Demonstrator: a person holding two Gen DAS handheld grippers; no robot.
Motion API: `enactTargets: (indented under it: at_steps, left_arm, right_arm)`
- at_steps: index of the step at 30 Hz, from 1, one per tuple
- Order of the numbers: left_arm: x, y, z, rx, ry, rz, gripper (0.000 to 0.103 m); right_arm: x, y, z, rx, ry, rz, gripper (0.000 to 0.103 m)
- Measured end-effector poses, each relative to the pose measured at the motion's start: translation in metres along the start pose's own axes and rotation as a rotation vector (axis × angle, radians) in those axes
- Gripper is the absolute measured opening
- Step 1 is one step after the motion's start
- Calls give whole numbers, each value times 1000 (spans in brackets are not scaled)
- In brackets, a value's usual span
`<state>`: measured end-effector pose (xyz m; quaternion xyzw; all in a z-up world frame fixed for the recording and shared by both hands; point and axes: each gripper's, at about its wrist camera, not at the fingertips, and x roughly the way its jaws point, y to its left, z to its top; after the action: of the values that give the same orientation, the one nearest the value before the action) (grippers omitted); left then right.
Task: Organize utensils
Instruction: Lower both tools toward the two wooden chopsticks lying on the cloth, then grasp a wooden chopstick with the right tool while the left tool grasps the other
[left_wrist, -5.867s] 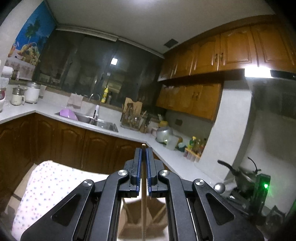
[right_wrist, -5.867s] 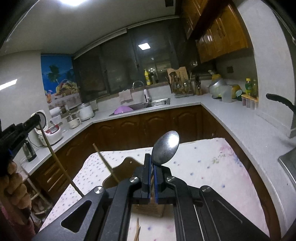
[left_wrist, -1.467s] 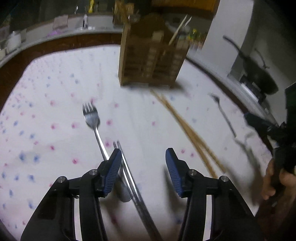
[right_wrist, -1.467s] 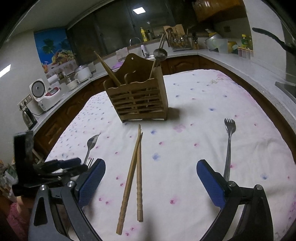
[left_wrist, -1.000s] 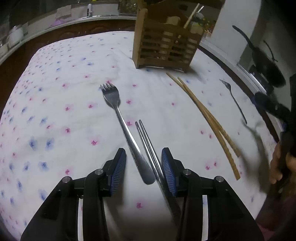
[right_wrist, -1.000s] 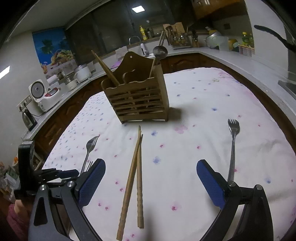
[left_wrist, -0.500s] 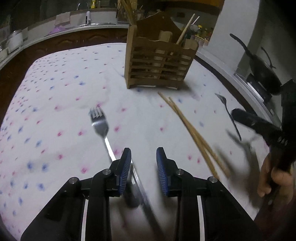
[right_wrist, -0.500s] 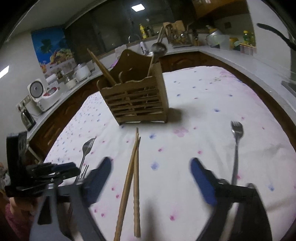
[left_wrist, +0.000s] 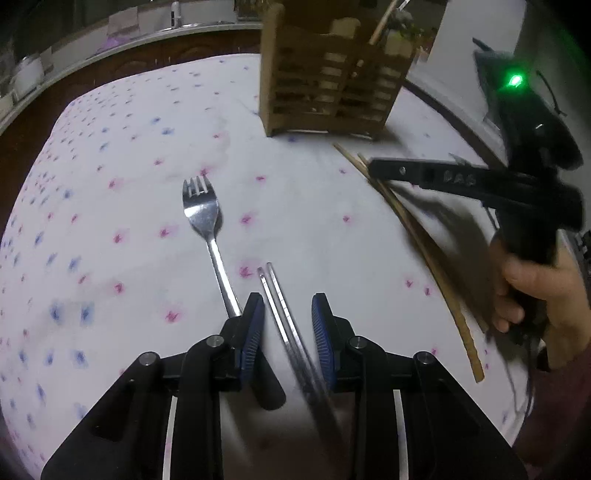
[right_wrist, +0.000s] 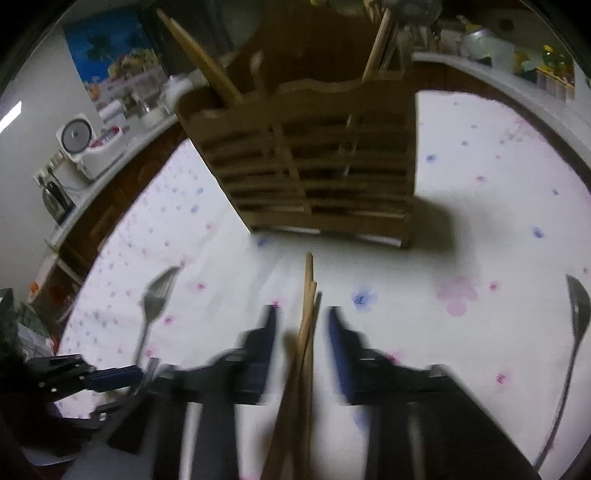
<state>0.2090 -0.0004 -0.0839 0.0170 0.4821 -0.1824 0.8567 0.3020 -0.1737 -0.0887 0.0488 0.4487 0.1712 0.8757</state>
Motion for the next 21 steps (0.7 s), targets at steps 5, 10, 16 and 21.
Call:
enactTargets:
  at_steps: [5, 10, 16, 21]
  left_arm:
    - [-7, 2, -1, -21, -14, -8, 26]
    - [-8, -18, 20, -15, -50, -50, 26]
    - [25, -55, 72, -20, -24, -109, 26]
    - [59, -71, 109, -29, 30, -54, 26]
  right_arm:
    - [-23, -9, -11, 12, -42, -4, 5]
    - [-59, -30, -25, 52, -73, 11, 5]
    - [-84, -71, -35, 122, -98, -77, 5]
    - [-85, -83, -37, 145, -97, -72, 5]
